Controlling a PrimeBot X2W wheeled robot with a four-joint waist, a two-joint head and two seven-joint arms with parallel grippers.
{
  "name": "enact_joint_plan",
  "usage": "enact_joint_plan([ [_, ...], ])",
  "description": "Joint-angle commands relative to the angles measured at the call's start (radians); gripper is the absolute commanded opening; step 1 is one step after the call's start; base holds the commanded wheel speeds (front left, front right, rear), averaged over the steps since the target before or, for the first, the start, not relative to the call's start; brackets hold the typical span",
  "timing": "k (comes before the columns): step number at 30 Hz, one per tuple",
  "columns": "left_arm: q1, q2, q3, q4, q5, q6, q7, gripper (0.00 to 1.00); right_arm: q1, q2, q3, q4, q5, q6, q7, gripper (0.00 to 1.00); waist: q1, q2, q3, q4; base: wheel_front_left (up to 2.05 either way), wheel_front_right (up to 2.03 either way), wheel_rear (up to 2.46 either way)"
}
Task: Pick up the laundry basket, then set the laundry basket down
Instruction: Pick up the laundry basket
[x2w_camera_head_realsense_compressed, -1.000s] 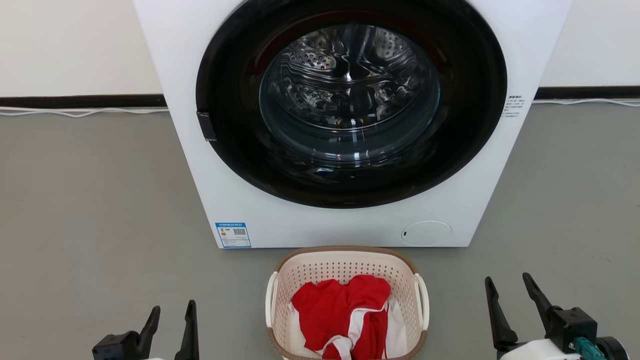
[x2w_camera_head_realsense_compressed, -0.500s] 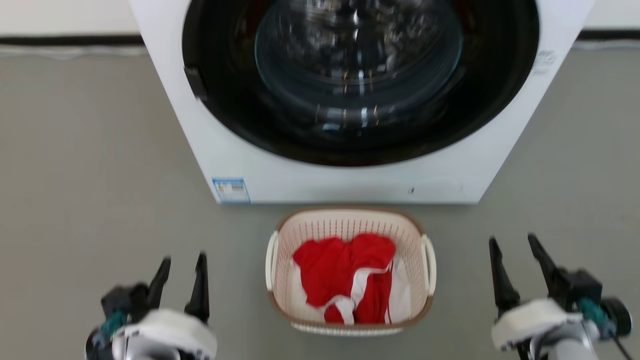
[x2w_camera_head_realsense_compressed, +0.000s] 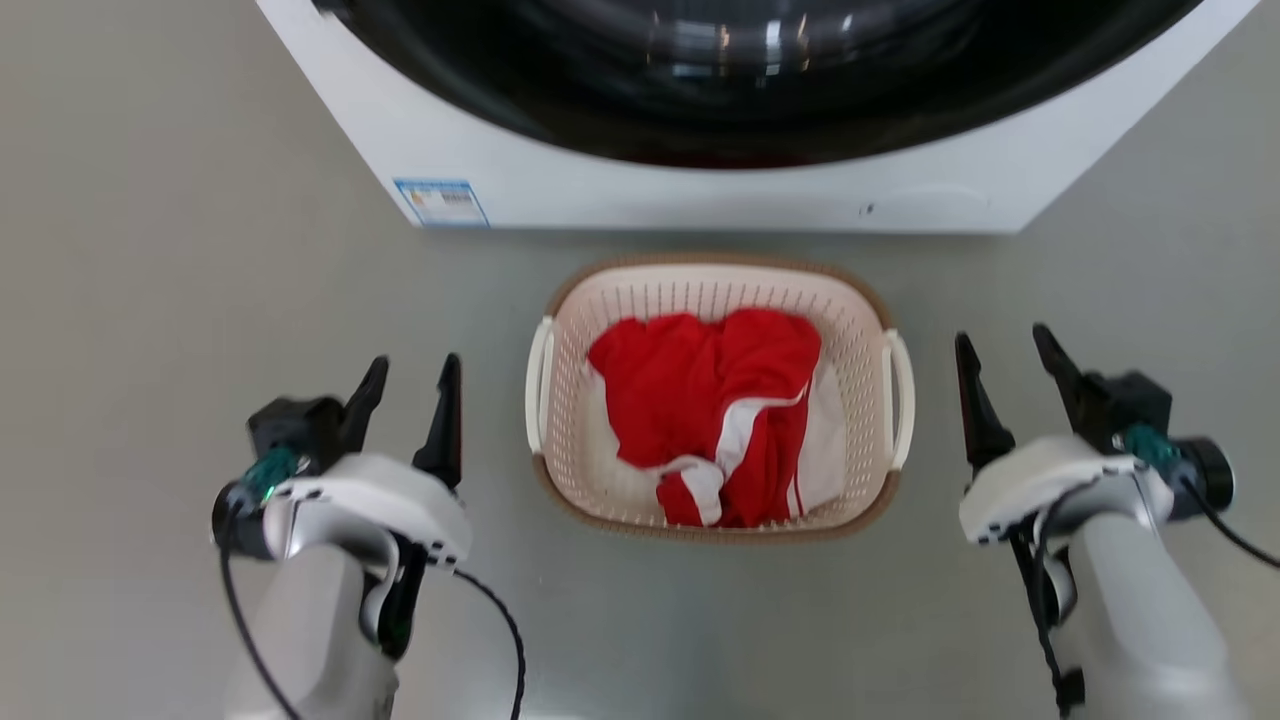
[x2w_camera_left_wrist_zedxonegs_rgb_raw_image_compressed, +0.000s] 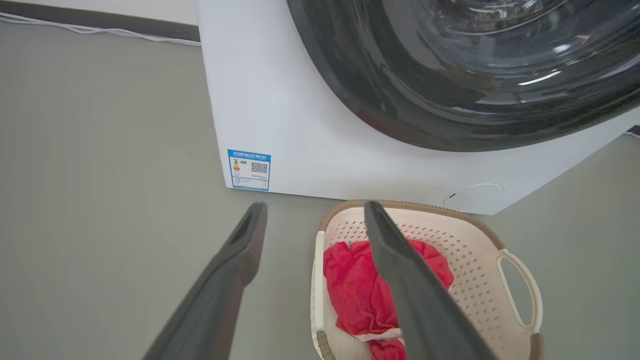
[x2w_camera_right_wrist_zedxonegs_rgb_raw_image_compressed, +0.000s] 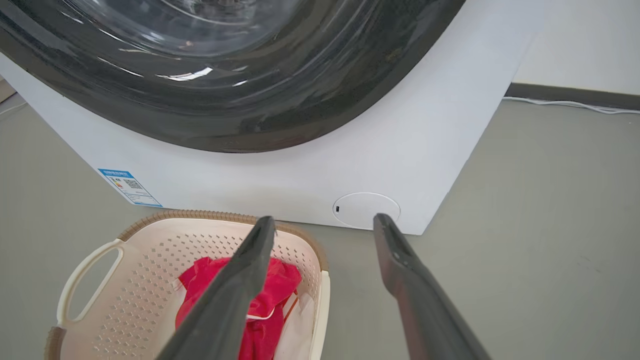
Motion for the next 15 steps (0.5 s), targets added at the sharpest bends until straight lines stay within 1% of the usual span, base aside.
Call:
enact_joint_plan([
  [1,-0.039,0.024,0.012,0.000,-0.011,-0.006,-0.006,1.00,-0.031,0.002,0.019,0.007,-0.018,0.006,-0.010,1.00,0.0000,0.0000,0.051,-0.002,0.00,0.00,0.00],
  [7,-0.153,0.029,-0.065,0.112,-0.039,-0.006,-0.006,1.00,-0.137,0.002,0.010,0.129,-0.056,0.006,0.001,1.00,0.0000,0.0000,0.144,-0.005,0.00,0.00,0.00],
  [15,-0.291,0.036,-0.149,0.216,-0.075,-0.006,-0.006,1.00,-0.232,0.002,-0.021,0.206,-0.111,0.006,-0.001,1.00,0.0000,0.0000,0.258,0.002,0.00,0.00,0.00],
])
